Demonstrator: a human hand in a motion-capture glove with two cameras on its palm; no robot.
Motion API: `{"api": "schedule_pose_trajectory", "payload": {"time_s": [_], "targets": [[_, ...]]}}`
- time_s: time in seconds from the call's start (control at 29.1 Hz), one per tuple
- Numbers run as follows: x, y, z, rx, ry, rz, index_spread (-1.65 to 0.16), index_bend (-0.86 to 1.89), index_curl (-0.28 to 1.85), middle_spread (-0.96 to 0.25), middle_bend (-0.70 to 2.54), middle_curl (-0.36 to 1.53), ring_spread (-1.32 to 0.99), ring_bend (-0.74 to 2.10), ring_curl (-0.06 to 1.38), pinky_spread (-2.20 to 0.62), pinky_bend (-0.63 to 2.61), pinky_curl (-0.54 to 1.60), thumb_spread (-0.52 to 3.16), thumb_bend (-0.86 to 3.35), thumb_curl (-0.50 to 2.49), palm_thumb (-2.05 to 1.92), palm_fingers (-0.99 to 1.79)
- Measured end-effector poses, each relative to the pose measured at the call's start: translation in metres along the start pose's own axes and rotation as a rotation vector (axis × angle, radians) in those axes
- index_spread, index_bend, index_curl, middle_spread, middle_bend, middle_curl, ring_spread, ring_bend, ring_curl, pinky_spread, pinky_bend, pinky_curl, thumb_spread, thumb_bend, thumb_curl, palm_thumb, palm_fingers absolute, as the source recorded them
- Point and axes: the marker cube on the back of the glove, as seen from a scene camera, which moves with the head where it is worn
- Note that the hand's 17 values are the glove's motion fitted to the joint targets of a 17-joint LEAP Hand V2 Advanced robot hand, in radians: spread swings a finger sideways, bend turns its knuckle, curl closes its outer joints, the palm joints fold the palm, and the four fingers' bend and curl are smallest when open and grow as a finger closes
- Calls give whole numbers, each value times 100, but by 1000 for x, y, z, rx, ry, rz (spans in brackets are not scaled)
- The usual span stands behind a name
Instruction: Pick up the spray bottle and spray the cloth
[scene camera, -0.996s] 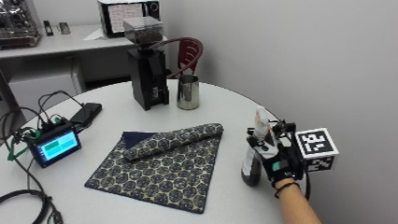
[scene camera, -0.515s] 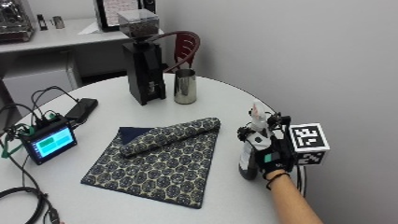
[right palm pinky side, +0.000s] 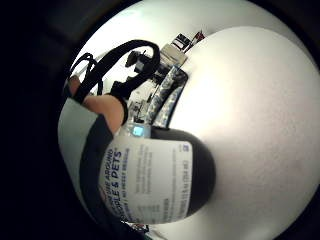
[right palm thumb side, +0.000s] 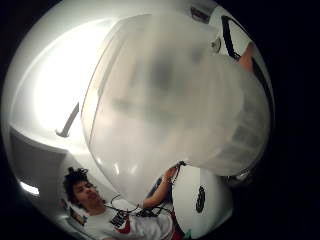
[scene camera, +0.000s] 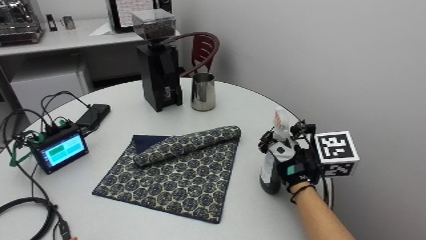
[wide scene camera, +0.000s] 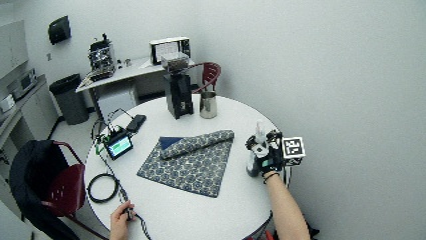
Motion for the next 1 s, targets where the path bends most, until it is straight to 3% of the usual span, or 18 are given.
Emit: {"api": "schedule_pose_trajectory", "payload": {"time_s": [0.21,0.34,0.65,0.86,1.0], "targets": [[-22,-2,-28,-105,45,-37,-23,31,28,-12,53,47,-15,61,42,4,25,33,64,-3,57,97,120],[-66,-18,-42,-269,105,-49,-23,29,31,-12,52,48,-15,60,43,3,25,34,62,-3,59,96,122],[-125,-21,-17,-609,351,55,-20,23,36,-9,49,48,-13,62,44,-1,30,36,61,-3,62,92,126],[-101,-7,36,-775,467,169,-19,20,39,-9,50,49,-12,63,44,-2,30,36,61,-3,64,91,126],[-76,-3,38,-814,478,201,-19,19,40,-8,50,50,-12,63,45,-2,30,36,62,-3,65,90,126]]}}
